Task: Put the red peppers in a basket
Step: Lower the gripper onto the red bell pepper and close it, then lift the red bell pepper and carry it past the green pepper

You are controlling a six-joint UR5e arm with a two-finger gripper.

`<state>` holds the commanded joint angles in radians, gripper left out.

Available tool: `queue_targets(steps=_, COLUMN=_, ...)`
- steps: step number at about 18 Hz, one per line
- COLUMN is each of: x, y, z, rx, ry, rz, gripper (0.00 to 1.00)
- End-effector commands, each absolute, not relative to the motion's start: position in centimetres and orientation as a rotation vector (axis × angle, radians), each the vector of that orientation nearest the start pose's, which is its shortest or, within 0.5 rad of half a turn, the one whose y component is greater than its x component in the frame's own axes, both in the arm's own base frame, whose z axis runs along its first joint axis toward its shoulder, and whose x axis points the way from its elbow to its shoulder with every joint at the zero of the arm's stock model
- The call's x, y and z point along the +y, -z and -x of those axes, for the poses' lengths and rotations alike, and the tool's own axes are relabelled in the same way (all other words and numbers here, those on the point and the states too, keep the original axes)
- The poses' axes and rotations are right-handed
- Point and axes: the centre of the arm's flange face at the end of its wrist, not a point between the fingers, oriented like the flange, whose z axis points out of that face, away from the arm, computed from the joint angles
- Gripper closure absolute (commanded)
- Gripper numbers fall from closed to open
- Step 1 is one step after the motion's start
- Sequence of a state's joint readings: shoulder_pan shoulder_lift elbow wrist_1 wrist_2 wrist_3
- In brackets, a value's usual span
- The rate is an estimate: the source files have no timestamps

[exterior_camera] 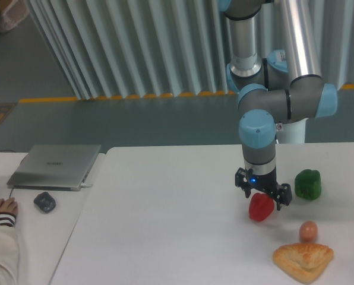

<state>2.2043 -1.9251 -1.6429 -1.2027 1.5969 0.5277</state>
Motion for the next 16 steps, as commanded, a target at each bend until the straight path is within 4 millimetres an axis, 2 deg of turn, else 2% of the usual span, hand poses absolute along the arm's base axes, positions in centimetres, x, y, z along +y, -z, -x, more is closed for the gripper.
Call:
queue_targets(steps=11, x=56.2, y=-27.7, z=25.2, rx=-0.166, ry=0.022, rz=3.227, gripper=0.01)
queue_targets(steps=13, x=56.1, y=-27.4, z=25.3, rx=-0.165, ry=-0.006, rz=3.246, gripper=0.11)
queue_targets(steps=15, x=56.1, y=-27.4, z=25.3, rx=-0.167, ry=-0.005, rz=3.247, gripper=0.32)
queue_targets(steps=16, x=56.1, y=-27.4, z=25.3, rx=-0.165, ry=-0.005, rz=3.248, gripper=0.35)
